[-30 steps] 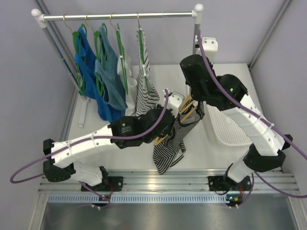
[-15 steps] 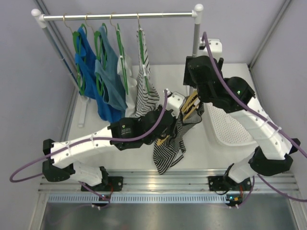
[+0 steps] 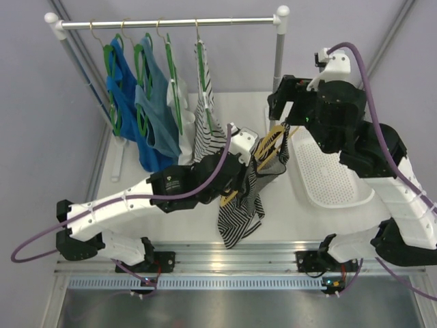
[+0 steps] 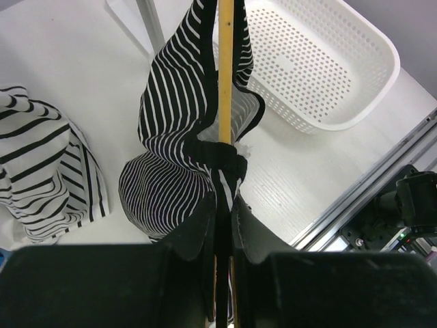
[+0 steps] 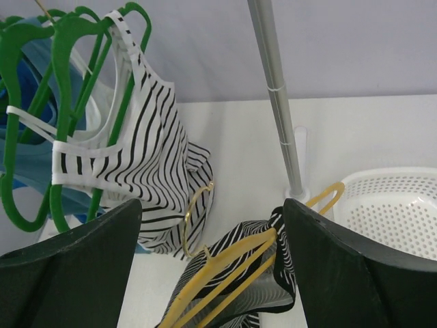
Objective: Place the tank top on the hanger
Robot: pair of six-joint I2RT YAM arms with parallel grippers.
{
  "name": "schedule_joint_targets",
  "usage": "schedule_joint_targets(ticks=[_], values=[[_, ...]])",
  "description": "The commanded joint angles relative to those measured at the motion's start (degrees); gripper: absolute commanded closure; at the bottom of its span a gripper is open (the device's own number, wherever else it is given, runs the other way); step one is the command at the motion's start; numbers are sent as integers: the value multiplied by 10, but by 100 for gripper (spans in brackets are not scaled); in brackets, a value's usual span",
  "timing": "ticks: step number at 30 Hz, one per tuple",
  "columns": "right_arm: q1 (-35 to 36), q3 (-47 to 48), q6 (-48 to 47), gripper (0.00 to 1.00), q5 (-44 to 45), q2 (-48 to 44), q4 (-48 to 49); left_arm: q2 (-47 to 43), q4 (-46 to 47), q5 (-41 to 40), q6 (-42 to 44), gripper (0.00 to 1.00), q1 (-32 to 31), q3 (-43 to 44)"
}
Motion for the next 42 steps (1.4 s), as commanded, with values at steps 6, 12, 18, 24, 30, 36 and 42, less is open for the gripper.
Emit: schedule_joint_targets(ticks=[6, 12, 18, 24, 30, 36, 42], values=[[-3, 23, -36, 13, 5, -71, 39, -34, -76, -19, 0, 100, 4, 152], [-2, 21, -55, 12, 18, -96, 57, 28, -175, -59, 33, 100, 4, 345], [-3, 15, -61, 11, 27, -108, 60, 97, -250, -109, 50, 100, 9, 487], [-2, 0, -62, 11, 28, -123, 61, 80, -266, -106, 26, 100, 27, 459], [-2, -22, -57, 11, 29, -132, 58, 67, -277, -103, 8, 100, 36, 435], [-4, -39, -49, 10, 25, -137, 56, 57, -240, -75, 8, 100, 86, 382], [-3, -57, -44, 10, 15, -138, 57, 83, -177, 19, 35, 100, 181, 380]])
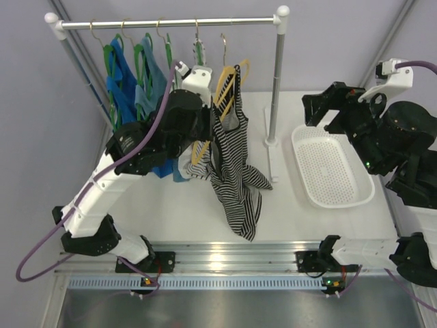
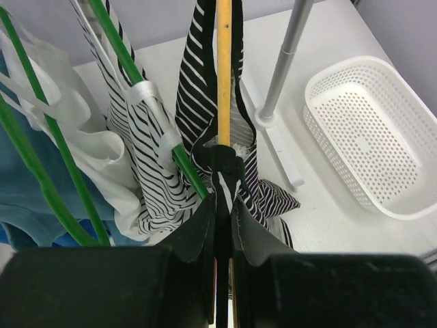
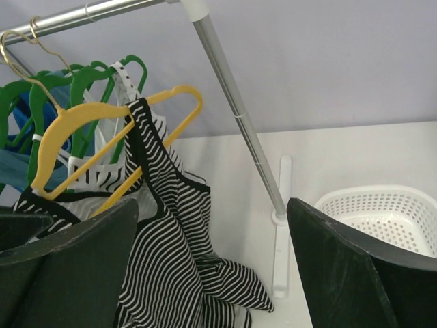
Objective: Place the tank top on the hanger
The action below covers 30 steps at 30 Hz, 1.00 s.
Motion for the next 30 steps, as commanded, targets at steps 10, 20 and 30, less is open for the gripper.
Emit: schedule_joint_targets(ticks=[10, 20, 30], values=[[-3, -31, 7, 10, -11, -18, 16, 75, 132, 75, 19, 100, 58, 94], [-3, -51, 8, 10, -21, -24, 21, 38, 150, 65, -19, 100, 50, 17], [-2, -68, 12, 9, -32, -19, 27, -78, 91, 58, -50, 100, 37, -68]])
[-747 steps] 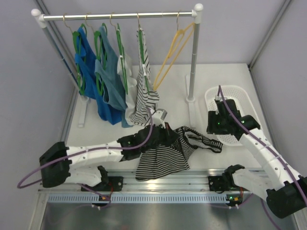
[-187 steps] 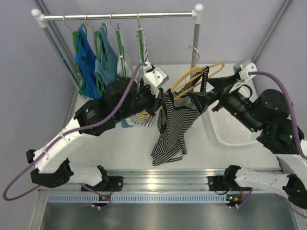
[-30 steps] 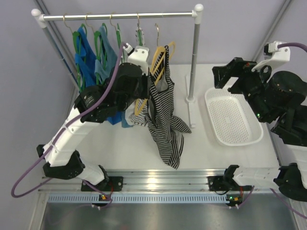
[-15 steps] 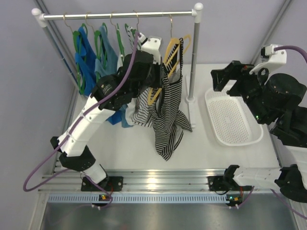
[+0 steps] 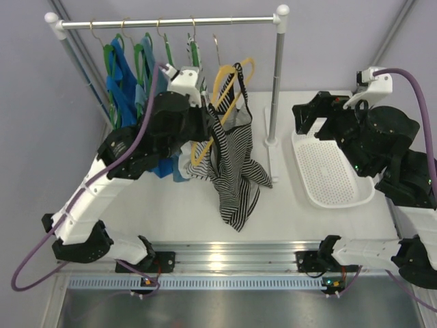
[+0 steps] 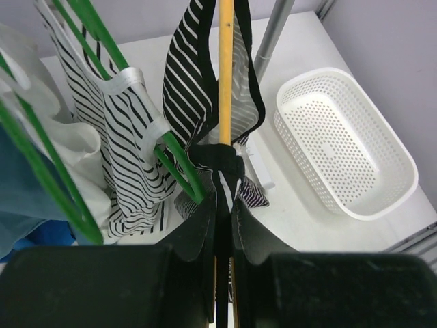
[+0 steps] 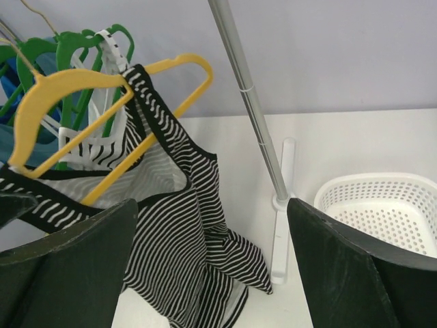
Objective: Place the tank top on the hanger
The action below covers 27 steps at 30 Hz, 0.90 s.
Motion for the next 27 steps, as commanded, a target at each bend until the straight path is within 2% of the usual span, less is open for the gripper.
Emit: schedule_joint_targets(ticks=[1, 5, 7, 9, 14, 16, 19, 27], values=[[-2, 0, 5, 10, -11, 0, 21, -52, 5, 1, -15, 100, -4, 9], [-2, -4, 7, 10, -10, 0, 19, -61, -22, 61, -15, 100, -5, 33], [-3, -5, 7, 10, -6, -1, 17, -47, -31, 120, -17, 100, -5, 46], [-2, -4, 8, 9, -6, 1, 15, -39, -26, 135, -21, 100, -12, 47], [-3, -1, 13, 10, 1, 0, 7, -42, 22, 101, -29, 100, -16, 16], [-3, 0, 12, 10, 1, 0, 3, -46, 41, 50, -28, 100, -16, 9], [-2, 1, 14, 9, 2, 1, 1, -38, 54, 15, -8, 100, -16, 6], [-3, 8, 11, 9, 2, 9, 0, 51, 52, 7, 40, 100, 2, 99]])
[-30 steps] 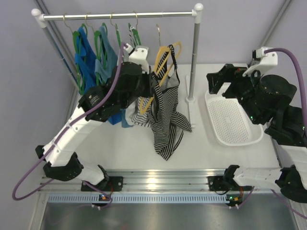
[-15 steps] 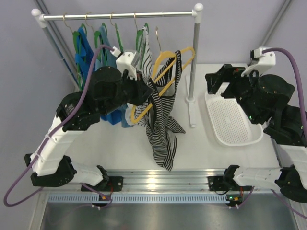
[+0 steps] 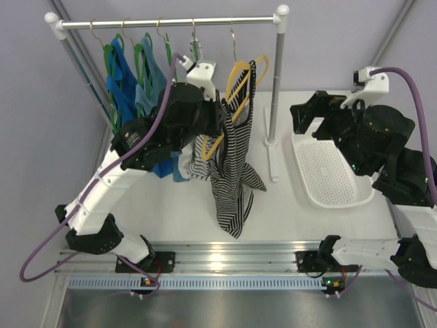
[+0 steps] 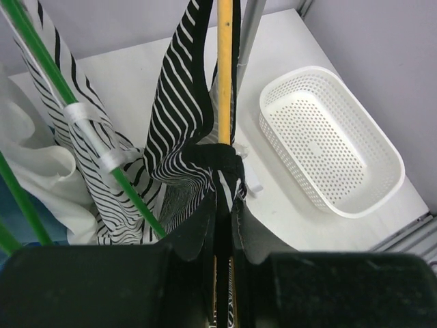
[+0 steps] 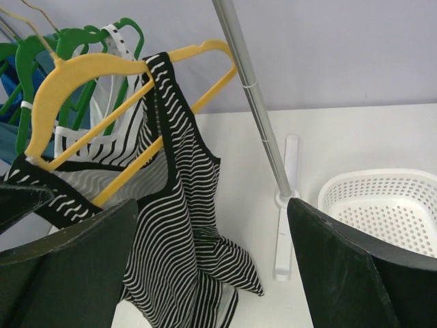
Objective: Place the tank top on the hanger
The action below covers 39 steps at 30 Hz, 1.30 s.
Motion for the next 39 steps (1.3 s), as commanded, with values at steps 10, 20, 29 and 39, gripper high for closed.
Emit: schedule_joint_targets(ticks=[10, 20, 29, 39], values=[[-2, 4, -3, 9, 5, -1, 0, 73, 70, -43, 26, 100, 24, 110], [-3, 0, 1, 9, -5, -2, -2, -6, 22, -74, -5, 100, 17, 42], [-3, 6, -2, 8, -12, 9, -3, -33, 7, -61, -14, 100, 9, 39], [-3, 8, -3, 7, -4, 8, -8, 65, 76, -81, 20, 100, 1, 93]])
